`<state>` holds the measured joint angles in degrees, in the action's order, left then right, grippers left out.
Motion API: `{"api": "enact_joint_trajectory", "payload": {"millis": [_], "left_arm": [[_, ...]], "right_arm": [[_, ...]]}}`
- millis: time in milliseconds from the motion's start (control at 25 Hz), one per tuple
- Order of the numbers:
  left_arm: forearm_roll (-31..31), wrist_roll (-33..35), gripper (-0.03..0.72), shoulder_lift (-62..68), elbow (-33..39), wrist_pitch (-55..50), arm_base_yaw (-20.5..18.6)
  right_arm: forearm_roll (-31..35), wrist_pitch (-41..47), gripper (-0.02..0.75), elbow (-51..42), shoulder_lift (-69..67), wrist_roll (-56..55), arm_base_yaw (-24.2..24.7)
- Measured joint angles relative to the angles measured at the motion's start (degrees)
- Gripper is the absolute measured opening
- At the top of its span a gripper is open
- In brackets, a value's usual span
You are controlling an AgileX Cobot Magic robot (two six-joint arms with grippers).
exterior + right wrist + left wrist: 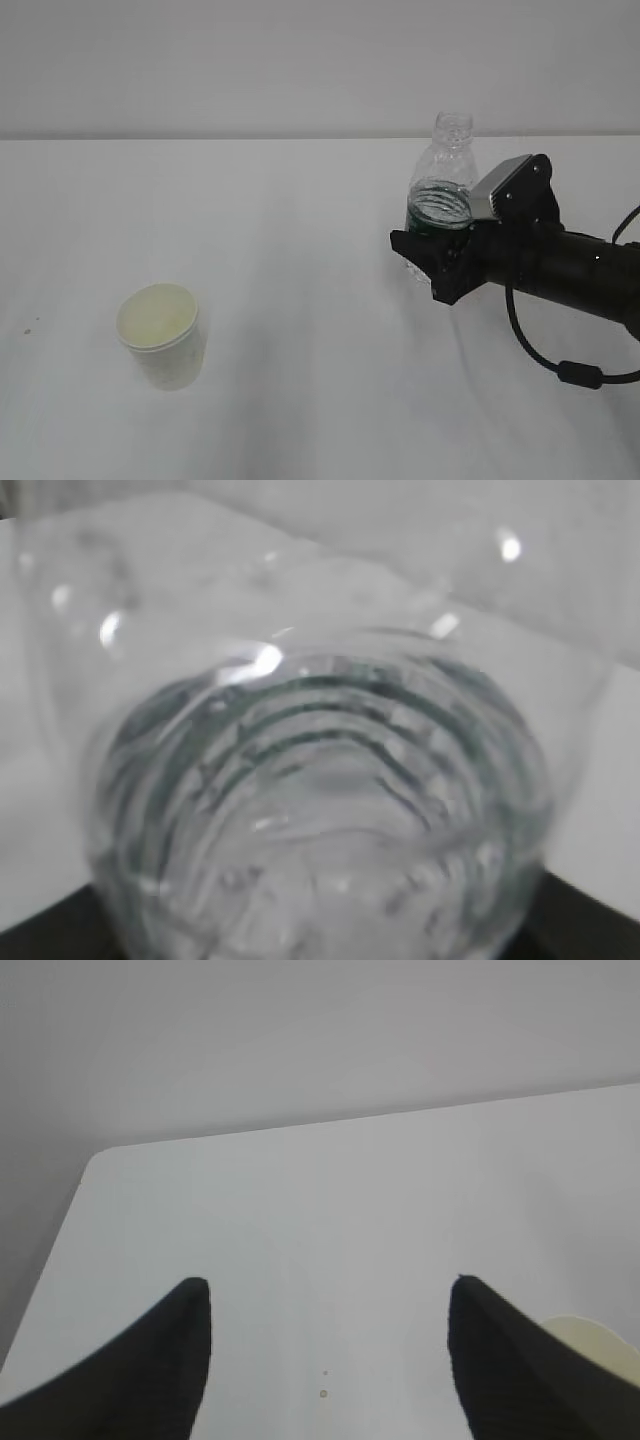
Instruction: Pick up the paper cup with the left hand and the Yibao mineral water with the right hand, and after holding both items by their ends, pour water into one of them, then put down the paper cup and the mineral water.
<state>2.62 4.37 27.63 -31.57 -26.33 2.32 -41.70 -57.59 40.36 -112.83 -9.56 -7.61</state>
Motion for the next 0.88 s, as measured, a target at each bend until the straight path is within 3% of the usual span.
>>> {"api": "enact_joint_trajectory", "payload": {"millis": [320,880], "left_arm": [[2.43,0.00,0.529,0.46,0.80,0.82,0.00],[5.30,0.39,0.529,0.46,13.75,10.70,0.13]], "right_arm": [[-3.10,1.99,0.456,0.00,3.21,-4.28,0.00],[-5.97,5.36,0.456,-0.43,9.74,-5.87,0.00]]}}
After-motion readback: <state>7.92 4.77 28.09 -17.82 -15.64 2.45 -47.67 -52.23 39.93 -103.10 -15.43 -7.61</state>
